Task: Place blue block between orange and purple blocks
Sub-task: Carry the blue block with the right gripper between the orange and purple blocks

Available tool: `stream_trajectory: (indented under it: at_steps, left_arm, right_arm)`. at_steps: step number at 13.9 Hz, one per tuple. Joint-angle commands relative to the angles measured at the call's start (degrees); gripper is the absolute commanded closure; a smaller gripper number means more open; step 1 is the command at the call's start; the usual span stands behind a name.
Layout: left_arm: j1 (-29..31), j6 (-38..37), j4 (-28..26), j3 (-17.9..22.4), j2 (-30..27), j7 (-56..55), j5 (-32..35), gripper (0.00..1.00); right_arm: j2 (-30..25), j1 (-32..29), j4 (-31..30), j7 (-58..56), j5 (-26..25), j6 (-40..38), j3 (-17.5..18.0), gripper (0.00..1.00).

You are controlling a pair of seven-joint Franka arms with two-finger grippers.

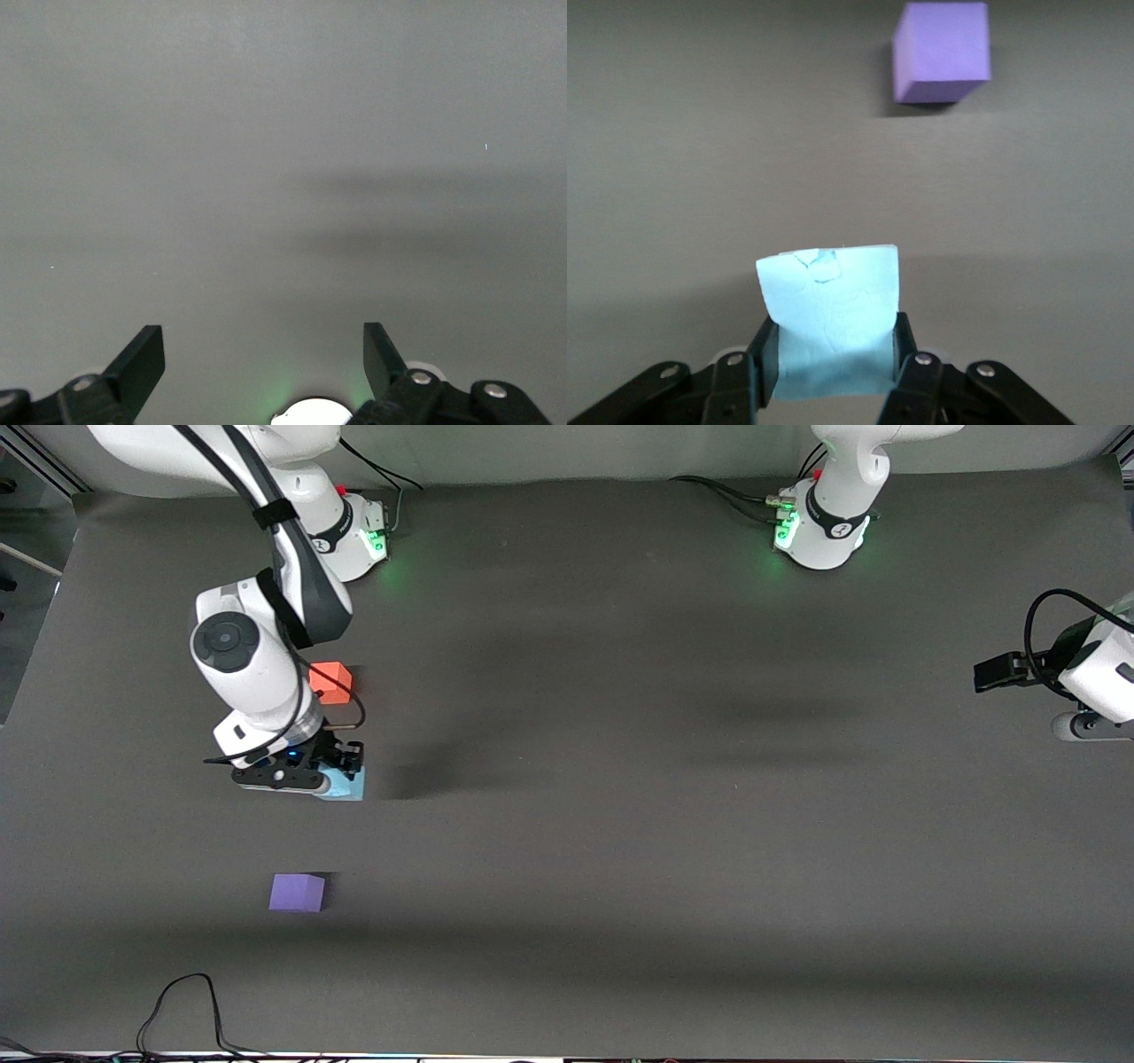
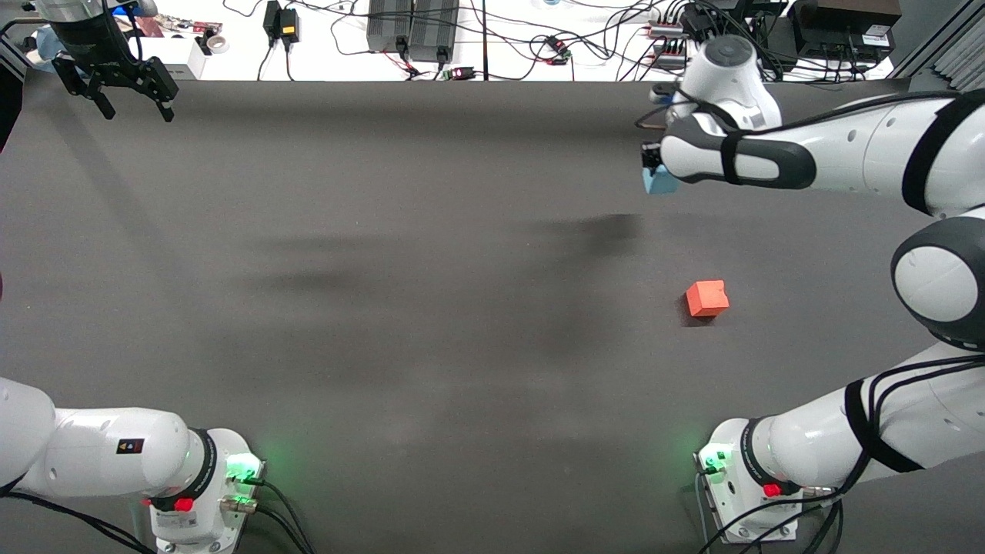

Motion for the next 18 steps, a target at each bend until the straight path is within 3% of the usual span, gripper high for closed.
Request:
stream_trajectory:
  at_steps: [1,5,10,18]
  left_arm:
    - [-0.1,1.1,0.1,0.6,-1.3,-0.6,0.7,0.0]
    - [-0.6,1.3,-0.4,0.4,-3.6,-3.3,0.7,0.0]
    - [-1.0,-0.5,0.2,-0.3,-3.4,-3.2,0.6,0.0]
    - [-1.1,-0.6,0.5,-0.8,-3.0,-3.2,0.6,0.0]
  right_arm:
    - [-0.1,0.6,-5.0,-7.6,4.7,6.2,-4.4,0.71]
    - [3.9,0.3,-10.8,-11.7,7.5,18.2,-5.4,0.69]
    - [5.4,0.3,-10.9,-18.1,7.5,19.7,-9.9,0.67]
    - [7.3,0.3,-10.9,-17.8,7.8,22.0,-9.9,0.67]
